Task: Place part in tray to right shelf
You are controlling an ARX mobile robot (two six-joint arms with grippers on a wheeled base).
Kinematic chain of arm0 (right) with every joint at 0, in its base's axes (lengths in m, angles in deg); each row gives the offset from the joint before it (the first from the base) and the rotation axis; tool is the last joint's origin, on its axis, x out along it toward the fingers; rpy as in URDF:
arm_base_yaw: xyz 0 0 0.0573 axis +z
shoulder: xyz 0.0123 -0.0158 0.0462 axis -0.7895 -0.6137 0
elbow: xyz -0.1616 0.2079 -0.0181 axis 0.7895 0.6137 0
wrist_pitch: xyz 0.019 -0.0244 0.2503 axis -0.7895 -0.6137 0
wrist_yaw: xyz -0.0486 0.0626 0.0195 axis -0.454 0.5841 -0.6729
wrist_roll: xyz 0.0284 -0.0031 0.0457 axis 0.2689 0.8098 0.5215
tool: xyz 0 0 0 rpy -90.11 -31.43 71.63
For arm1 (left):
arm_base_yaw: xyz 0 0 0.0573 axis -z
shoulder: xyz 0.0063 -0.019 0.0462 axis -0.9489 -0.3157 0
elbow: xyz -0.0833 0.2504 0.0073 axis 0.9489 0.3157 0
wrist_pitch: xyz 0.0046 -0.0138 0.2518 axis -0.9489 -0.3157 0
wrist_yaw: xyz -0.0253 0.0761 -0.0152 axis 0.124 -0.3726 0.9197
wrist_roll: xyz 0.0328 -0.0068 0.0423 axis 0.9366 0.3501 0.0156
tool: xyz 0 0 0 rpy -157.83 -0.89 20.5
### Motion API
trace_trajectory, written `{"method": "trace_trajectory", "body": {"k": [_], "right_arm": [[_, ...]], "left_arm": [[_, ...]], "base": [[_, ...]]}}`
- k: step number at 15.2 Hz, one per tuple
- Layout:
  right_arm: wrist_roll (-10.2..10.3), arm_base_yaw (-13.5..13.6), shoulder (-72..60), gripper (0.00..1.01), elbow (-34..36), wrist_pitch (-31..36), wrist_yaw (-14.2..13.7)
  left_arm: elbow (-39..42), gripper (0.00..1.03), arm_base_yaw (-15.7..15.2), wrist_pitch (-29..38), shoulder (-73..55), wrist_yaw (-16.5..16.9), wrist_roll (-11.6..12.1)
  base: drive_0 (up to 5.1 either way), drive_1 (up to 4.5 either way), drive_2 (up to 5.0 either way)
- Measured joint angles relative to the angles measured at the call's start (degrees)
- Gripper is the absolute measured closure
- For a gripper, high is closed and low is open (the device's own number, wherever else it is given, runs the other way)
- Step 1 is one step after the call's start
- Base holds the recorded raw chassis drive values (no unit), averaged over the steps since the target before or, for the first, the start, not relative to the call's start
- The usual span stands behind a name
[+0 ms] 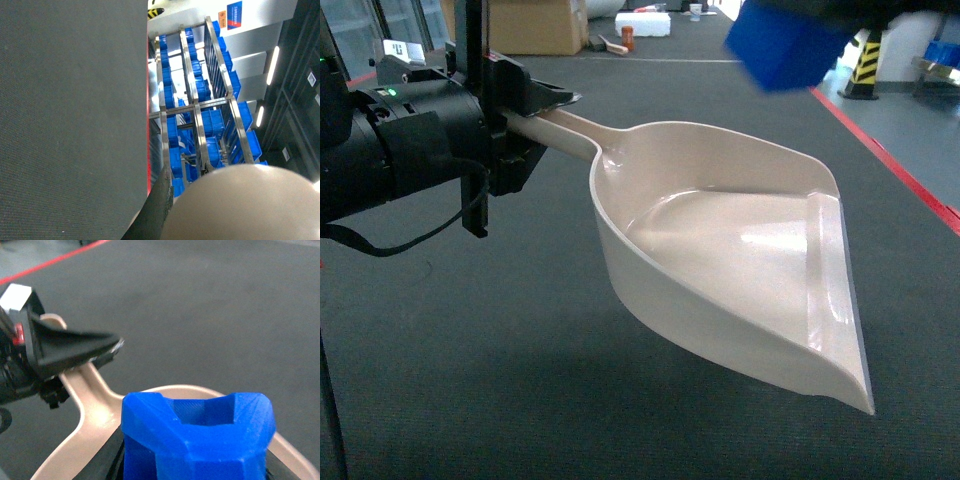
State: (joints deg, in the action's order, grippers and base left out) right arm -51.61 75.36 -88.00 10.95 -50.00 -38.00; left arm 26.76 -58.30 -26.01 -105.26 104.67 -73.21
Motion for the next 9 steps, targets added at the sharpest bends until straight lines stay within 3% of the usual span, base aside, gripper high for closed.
{"method": "trace_trajectory", "body": {"k": [2, 3, 6, 7, 9], "right_arm": [[1.97, 5.42, -6.80, 0.55, -2.56, -1.92, -3.50], [3.19, 6.51, -7.85, 0.55, -3.56, -2.60, -4.07], [4.70, 5.53, -7.91, 0.21, -3.76, 0.24, -8.48], [6.21, 4.07, -6.10, 0.01, -2.21, 1.09, -9.25], [6.29, 2.32, -2.23, 0.03, 0.37, 2.60, -10.36]], "left_arm": [[0.00, 0.89, 0.00, 0.00, 0.00, 0.00, 0.00], [0.00, 0.90, 0.00, 0.00, 0.00, 0.02, 0.00], [0.00, 0.90, 0.00, -0.11, 0.00, -0.13, 0.61], [0.00, 0.90, 0.15, 0.00, 0.00, 0.07, 0.57], [0.00, 0.90, 0.15, -0.04, 0.00, 0.04, 0.66]], "base": [[0.0, 0.00, 0.0], [0.0, 0.00, 0.0], [0.0, 0.00, 0.0], [0.0, 0.00, 0.0], [0.0, 0.00, 0.0]]}}
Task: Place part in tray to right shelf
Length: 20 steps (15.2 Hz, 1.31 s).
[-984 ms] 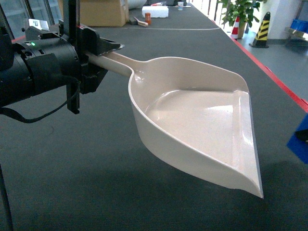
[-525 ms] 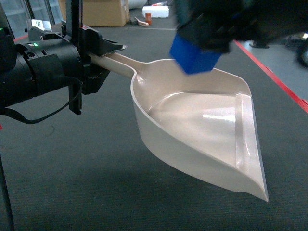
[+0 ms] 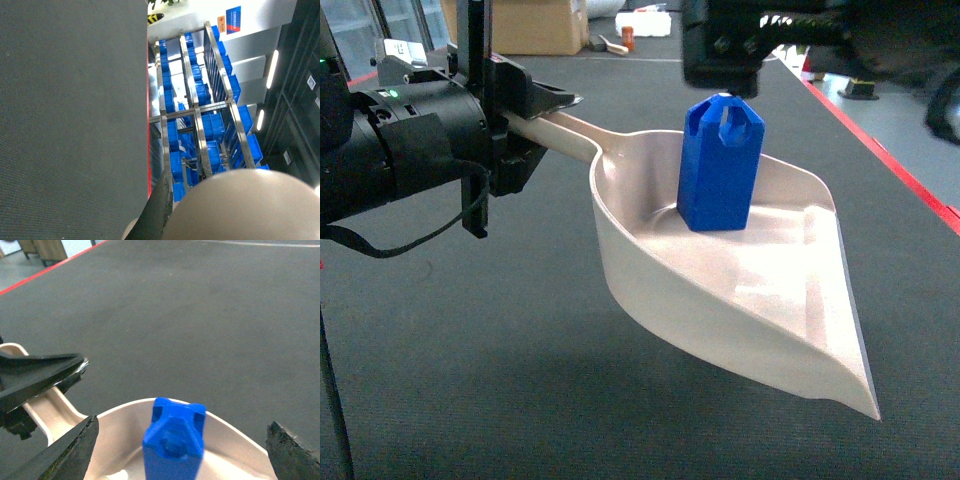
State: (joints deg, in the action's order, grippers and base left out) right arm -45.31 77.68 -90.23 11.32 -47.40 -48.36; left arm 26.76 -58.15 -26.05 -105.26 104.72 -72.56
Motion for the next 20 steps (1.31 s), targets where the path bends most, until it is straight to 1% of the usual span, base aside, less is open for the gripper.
{"method": "trace_trajectory", "body": {"k": [2, 3, 5, 6, 7, 8, 9, 10, 11, 12, 13, 14, 15, 17, 18, 19, 20], "right_arm": [[0.24, -2.89, 6.05, 0.03, 3.21, 0.98, -1.07], [0.15, -4.55, 10.29, 0.03, 5.88, 1.44, -2.47], [-1.40, -7.04, 17.73, 0.03, 10.62, 1.36, -4.57], [-2.99, -9.46, 24.13, 0.03, 14.12, -0.83, -4.94], [-4.81, -12.68, 30.69, 0.03, 17.77, -3.37, -5.01], [-6.34, -15.98, 35.82, 0.03, 20.81, -5.11, -5.53], [-7.85, -19.41, 41.48, 0.03, 24.28, -8.28, -6.29], [-9.53, -21.16, 47.69, 0.03, 28.41, -12.33, -7.93], [-12.52, -20.46, 55.04, 0.03, 32.79, -15.76, -12.33], [-17.31, -16.81, 64.04, 0.03, 37.46, -16.94, -20.44], [-21.77, -13.35, 71.73, 0.03, 39.95, -17.38, -25.88], [-24.28, -13.31, 73.77, 0.03, 39.17, -16.20, -28.37], [-25.42, -13.55, 73.31, 0.03, 39.23, -16.87, -28.30], [-25.90, -13.55, 73.26, 0.03, 39.23, -16.76, -28.30], [-26.03, -13.55, 73.26, 0.03, 39.23, -16.76, -28.30], [-26.03, -13.55, 73.26, 0.03, 39.23, -16.81, -28.30], [-26.05, -13.55, 73.26, 0.03, 39.23, -16.76, -28.33]], "left_arm": [[0.00, 0.90, -0.15, 0.00, 0.00, -0.04, 0.00], [0.00, 0.90, -0.15, 0.00, 0.00, -0.04, 0.00], [0.00, 0.90, -0.15, 0.00, 0.00, 0.00, 0.00], [0.00, 0.90, -0.15, 0.00, 0.00, 0.00, 0.02], [0.00, 0.90, -0.15, 0.00, 0.00, -0.02, 0.00], [0.00, 0.90, -0.15, 0.02, 0.00, -0.02, 0.00], [0.00, 0.90, -0.15, 0.02, 0.00, -0.04, 0.02], [0.00, 0.90, -0.15, 0.00, 0.00, -0.02, 0.00], [0.00, 0.90, -0.15, 0.02, 0.00, -0.02, 0.00], [0.00, 0.90, -0.15, 0.00, 0.00, 0.00, 0.02], [0.00, 0.90, -0.15, 0.00, 0.00, -0.04, 0.02], [0.55, 0.90, 0.07, 5.16, -0.81, -1.16, -1.01], [0.79, 0.90, 1.29, 14.86, -3.21, -3.65, -8.28], [0.81, 0.90, 2.73, 15.37, -4.57, -4.13, -17.79], [1.22, 0.90, 2.99, 15.41, -4.63, -4.09, -20.85], [1.90, 0.90, 2.93, 15.47, -4.63, -3.76, -22.64], [3.82, 0.90, 2.03, 15.43, -4.39, -3.41, -23.71]], "base": [[0.0, 0.00, 0.0], [0.0, 0.00, 0.0], [0.0, 0.00, 0.0], [0.0, 0.00, 0.0], [0.0, 0.00, 0.0], [0.0, 0.00, 0.0], [0.0, 0.00, 0.0], [0.0, 0.00, 0.0], [0.0, 0.00, 0.0], [0.0, 0.00, 0.0], [0.0, 0.00, 0.0], [0.0, 0.00, 0.0], [0.0, 0.00, 0.0], [0.0, 0.00, 0.0], [0.0, 0.00, 0.0], [0.0, 0.00, 0.0], [0.0, 0.00, 0.0]]}}
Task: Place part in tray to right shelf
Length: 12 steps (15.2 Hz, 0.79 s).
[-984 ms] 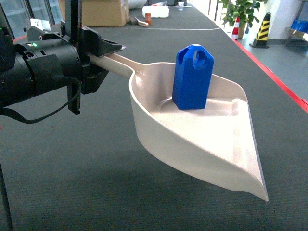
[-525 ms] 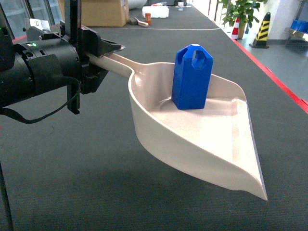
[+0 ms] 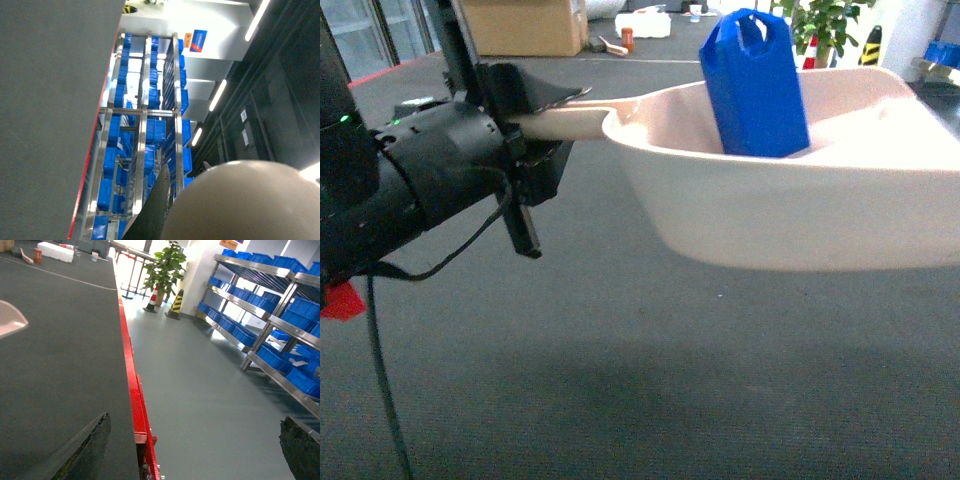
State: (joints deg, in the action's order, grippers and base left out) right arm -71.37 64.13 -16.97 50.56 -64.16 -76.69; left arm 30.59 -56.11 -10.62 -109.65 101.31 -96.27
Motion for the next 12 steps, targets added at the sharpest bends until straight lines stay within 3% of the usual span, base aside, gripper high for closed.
{"method": "trace_trajectory", "body": {"k": [2, 12], "right_arm": [[0.00, 0.00, 0.00, 0.03, 0.00, -0.04, 0.02], [-0.15, 0.00, 0.00, 0.03, 0.00, -0.09, 0.02]], "left_arm": [[1.20, 0.90, -0.76, -0.44, 0.07, -0.07, 0.00], [1.14, 0.90, -0.70, -0.24, 0.46, -0.07, -0.26]], "base": [[0.0, 0.00, 0.0], [4.8, -3.53, -1.2]]}}
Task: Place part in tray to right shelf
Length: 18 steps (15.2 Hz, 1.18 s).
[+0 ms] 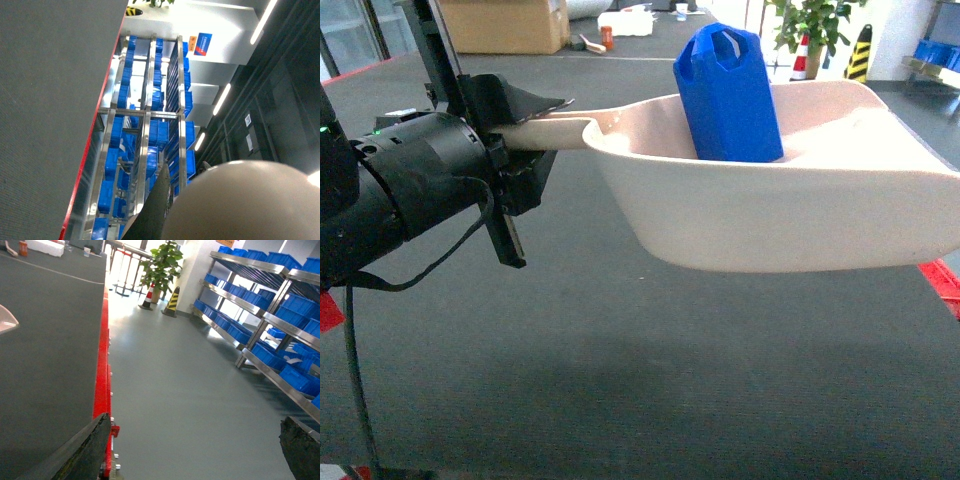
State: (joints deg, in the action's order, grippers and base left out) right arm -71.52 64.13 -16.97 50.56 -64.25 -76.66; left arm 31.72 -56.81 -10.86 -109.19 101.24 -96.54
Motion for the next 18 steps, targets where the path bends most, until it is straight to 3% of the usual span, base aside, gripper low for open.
{"method": "trace_trajectory", "body": {"k": [18], "right_arm": [[0.00, 0.00, 0.00, 0.03, 0.09, 0.17, 0.02]], "left_arm": [[-0.04, 0.90, 0.00, 0.24, 0.33, 0.02, -0.04]], "base": [[5.0, -2.42, -2.4]]}}
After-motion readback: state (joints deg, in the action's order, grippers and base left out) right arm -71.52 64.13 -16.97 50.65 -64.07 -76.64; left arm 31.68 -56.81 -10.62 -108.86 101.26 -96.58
